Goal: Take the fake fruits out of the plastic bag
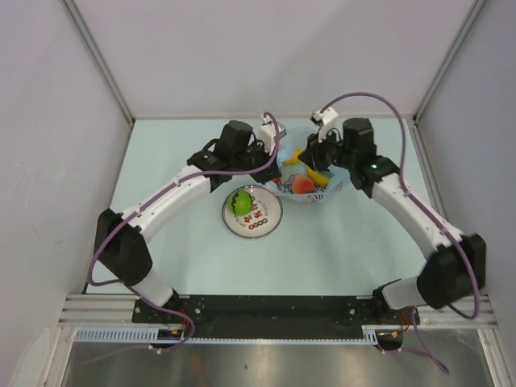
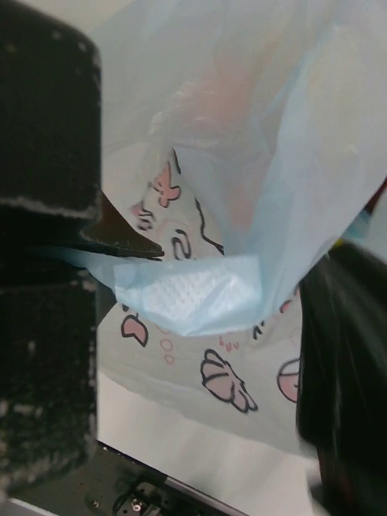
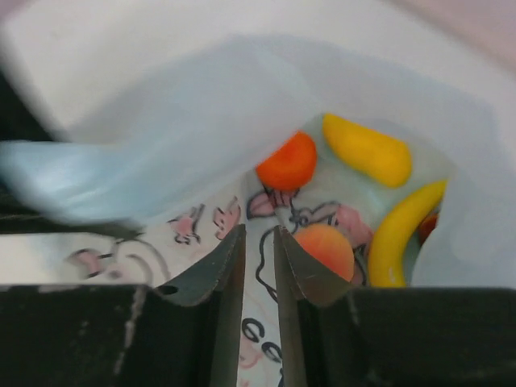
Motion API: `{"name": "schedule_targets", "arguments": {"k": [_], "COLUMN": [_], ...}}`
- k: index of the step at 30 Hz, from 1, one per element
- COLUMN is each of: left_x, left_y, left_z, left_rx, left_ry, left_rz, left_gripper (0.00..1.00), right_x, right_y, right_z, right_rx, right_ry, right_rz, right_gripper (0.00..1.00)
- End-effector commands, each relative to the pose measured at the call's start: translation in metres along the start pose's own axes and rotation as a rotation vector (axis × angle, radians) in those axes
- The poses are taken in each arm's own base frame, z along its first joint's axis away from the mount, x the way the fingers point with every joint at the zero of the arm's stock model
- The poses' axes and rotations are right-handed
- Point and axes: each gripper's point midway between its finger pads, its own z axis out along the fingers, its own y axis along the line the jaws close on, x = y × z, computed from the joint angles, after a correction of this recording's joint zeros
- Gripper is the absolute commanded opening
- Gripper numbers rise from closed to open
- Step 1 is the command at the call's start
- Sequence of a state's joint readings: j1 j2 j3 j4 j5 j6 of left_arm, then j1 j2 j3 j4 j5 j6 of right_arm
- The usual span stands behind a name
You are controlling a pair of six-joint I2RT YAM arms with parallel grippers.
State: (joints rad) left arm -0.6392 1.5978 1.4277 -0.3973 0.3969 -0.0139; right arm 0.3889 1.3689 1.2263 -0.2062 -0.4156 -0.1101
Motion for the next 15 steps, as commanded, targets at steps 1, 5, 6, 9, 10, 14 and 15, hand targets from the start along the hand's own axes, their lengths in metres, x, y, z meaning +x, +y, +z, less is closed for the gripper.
{"name": "schedule_targets", "arguments": {"k": [1, 5, 6, 9, 10, 14, 15], "left_x": [0.002, 0.012, 0.016, 0.036, 0.051, 0.066, 0.068], "left_y": [0.001, 0.001, 0.001, 0.001, 0.005, 0.01, 0.011], "left_z": [-0.019, -0.032, -0.034, -0.038, -0.035, -0.037, -0.037], "left_rx": [-0.045, -0.067, -0.071, -0.077, -0.087, -0.108, -0.115], "left_ry": [-0.019, -0.011, -0.005, 0.014, 0.034, 0.044, 0.048], "left_rz": [0.032, 0.054, 0.057, 0.053, 0.052, 0.1, 0.104], "left_gripper": [0.0, 0.01, 0.0, 0.0, 0.0, 0.0, 0.0], "right_x": [0.087, 0.144, 0.152, 0.161, 0.161, 0.133, 0.129], "right_y": [-0.037, -0.015, -0.004, 0.007, 0.006, -0.016, -0.018], "right_z": [0.039, 0.007, 0.002, -0.01, -0.007, 0.027, 0.035], "right_rx": [0.1, 0.05, 0.021, -0.019, -0.02, 0.021, 0.031], "right_ry": [0.236, 0.486, 0.523, 0.551, 0.545, 0.383, 0.358], "right_rz": [0.123, 0.157, 0.153, 0.154, 0.156, 0.109, 0.097], "right_gripper": [0.22, 0.19, 0.19, 0.18, 0.18, 0.21, 0.25]}}
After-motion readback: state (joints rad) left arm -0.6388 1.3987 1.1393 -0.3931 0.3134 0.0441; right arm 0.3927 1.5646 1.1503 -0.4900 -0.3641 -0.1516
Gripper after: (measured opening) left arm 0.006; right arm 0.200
